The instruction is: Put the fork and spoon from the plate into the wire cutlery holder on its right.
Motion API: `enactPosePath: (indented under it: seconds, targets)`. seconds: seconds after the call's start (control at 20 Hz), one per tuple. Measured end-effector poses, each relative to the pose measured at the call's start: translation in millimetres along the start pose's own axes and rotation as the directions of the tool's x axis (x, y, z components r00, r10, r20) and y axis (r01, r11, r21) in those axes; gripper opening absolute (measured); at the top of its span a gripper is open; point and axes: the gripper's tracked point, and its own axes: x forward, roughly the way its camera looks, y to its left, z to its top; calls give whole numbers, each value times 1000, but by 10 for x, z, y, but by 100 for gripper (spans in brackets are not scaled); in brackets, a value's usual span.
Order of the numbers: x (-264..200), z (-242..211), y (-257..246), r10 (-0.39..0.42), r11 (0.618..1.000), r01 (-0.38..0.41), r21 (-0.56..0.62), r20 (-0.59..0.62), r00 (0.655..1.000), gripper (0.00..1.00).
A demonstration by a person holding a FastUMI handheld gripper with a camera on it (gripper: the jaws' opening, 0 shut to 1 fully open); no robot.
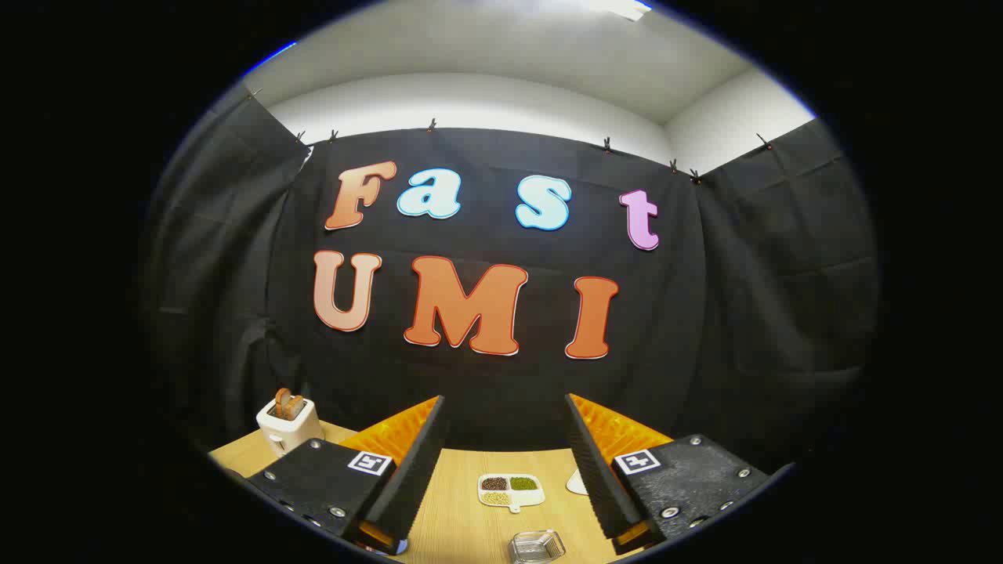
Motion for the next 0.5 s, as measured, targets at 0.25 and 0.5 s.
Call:
enactPosePath:
  seconds: [0.25,0.5]
  targets:
    - [71,-73,71,27,1000,-28,-15,-13,1000,93]
    - [147,-113,197,50,998,-51,-22,-25,998,94]
